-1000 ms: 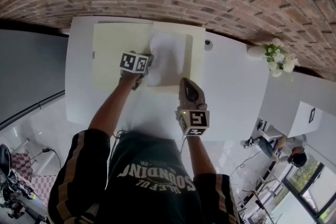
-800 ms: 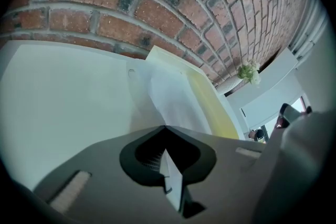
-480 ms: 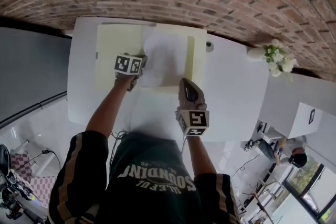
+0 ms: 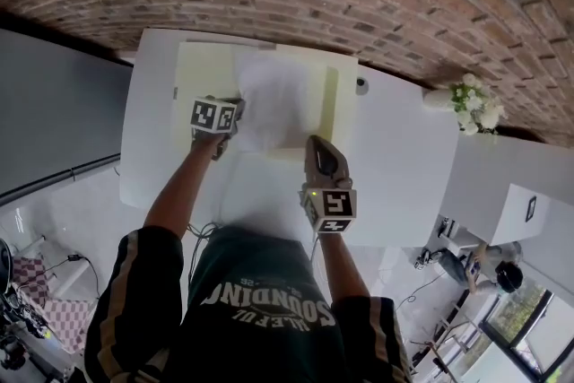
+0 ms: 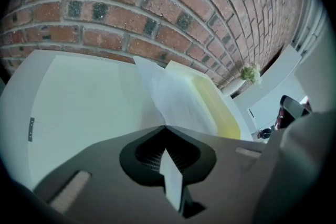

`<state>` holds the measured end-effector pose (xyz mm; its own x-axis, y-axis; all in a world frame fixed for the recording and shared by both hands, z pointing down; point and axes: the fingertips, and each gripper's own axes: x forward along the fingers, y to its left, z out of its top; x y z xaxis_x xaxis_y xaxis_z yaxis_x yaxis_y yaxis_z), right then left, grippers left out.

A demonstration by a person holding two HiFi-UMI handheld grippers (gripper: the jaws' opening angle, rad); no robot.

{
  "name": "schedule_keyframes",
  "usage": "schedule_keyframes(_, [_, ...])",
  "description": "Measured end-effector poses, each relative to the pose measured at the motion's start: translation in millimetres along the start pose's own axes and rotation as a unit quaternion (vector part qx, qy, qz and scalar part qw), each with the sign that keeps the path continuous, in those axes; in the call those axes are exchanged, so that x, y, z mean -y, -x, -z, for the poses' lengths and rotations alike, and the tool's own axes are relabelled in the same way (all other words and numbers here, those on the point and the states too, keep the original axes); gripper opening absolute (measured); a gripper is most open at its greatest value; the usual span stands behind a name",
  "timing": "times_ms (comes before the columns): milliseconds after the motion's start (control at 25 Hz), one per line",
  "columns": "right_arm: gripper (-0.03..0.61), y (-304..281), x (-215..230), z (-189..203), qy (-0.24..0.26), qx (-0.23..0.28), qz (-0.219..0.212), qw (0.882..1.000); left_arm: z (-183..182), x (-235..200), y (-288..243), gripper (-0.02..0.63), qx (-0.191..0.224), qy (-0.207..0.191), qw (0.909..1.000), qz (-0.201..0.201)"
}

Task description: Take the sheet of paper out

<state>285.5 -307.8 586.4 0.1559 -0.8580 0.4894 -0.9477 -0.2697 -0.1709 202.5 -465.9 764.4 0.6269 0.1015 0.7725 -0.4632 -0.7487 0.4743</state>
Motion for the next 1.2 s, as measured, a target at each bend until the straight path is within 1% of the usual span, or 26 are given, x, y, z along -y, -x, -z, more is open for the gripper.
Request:
schedule_keyframes(320, [0.000,10,-15,-7,0.011,0.013,-0.015,1.000,6,-7,32,0.011,0.027,-0.005,0.9993,-0.026])
schedule_keyframes(440, [0.000,11,-19,-10,0.014,0.018,-0.021,1.000,8,-8,44,0.011,0.041,-0.016,0.9981,-0.044])
schedule_keyframes(600, [0.000,15,-25,-13,0.017,0.026,-0.028,0.999,8,-4,62,0.011,0.065,-0.043,0.9948,-0.065])
schedule_keyframes(800, [0.000,19,-35,-22,0.028,0.035,-0.039,0.998,3,11,89,0.011,0.100,-0.096,0.9858,-0.094])
schedule_keyframes(1000, [0.000,24,-45,-33,0.037,0.046,-0.047,0.997,1,28,115,0.011,0.133,-0.112,0.9797,-0.101])
schedule_keyframes(1200, [0.000,27,-49,-45,0.044,0.062,-0.046,0.996,-8,48,147,0.011,0.175,-0.139,0.9689,-0.105])
